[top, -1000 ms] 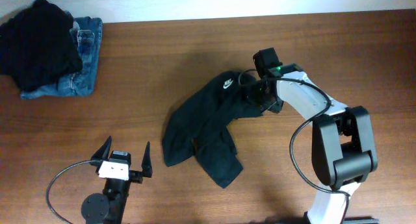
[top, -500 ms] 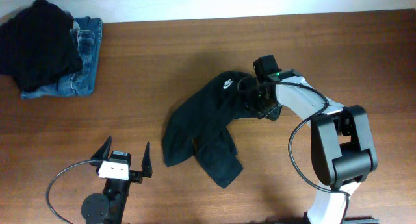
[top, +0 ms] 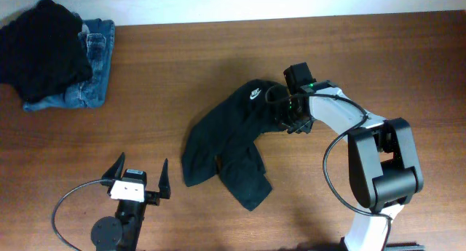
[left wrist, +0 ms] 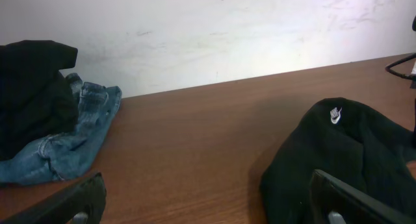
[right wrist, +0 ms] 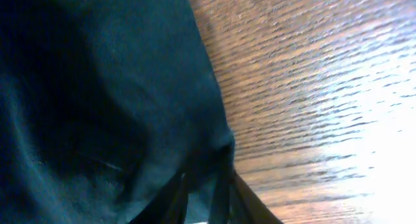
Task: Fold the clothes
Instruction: 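Pull the hoodie right to spread it flat with the right gripper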
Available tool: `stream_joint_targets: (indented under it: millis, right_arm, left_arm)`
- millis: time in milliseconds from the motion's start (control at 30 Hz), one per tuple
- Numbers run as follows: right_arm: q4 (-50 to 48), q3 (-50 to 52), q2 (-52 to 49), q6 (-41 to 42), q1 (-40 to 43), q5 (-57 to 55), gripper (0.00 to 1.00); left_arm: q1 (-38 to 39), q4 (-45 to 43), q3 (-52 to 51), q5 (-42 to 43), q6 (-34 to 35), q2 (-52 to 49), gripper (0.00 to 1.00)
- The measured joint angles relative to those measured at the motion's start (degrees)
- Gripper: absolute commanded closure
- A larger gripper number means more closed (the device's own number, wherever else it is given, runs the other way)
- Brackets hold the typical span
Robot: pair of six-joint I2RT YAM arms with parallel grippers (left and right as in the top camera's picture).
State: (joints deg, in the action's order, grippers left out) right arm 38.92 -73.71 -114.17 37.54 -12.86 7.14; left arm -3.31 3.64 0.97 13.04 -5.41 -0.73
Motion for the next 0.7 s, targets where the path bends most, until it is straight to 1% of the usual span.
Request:
stream_joint_targets:
  millis: [33, 67, 300, 467, 700]
  right_arm:
    - [-0.26, 0.07, 0.00, 0.04, 0.00, 0.07, 0.93]
    - [-0.55, 0.13, 0.00, -0.20, 0.00, 0.09, 0.96]
    - [-0.70, 0.11, -0.02, 0.17, 0.04, -0.20, 0.96]
    - [-0.68, -1.99, -0.02, 0.13, 0.74, -3.93, 0.96]
    - [-7.19, -4.59, -0.02, 0.15, 6.19, -9.84, 0.96]
  left_arm:
    - [0.00, -0.02, 0.00, 0.00, 0.00, 0.00, 0.01]
    - [0.00, -0.02, 0.00, 0.00, 0.00, 0.00, 0.01]
    - [0.00, -0.02, 0.00, 0.00, 0.00, 0.00, 0.01]
    - [0.00, 0.00, -0.02, -0.02, 0.00, 0.00, 0.01]
    - [0.00, -0.02, 0.00, 0.00, 0.00, 0.00, 0.01]
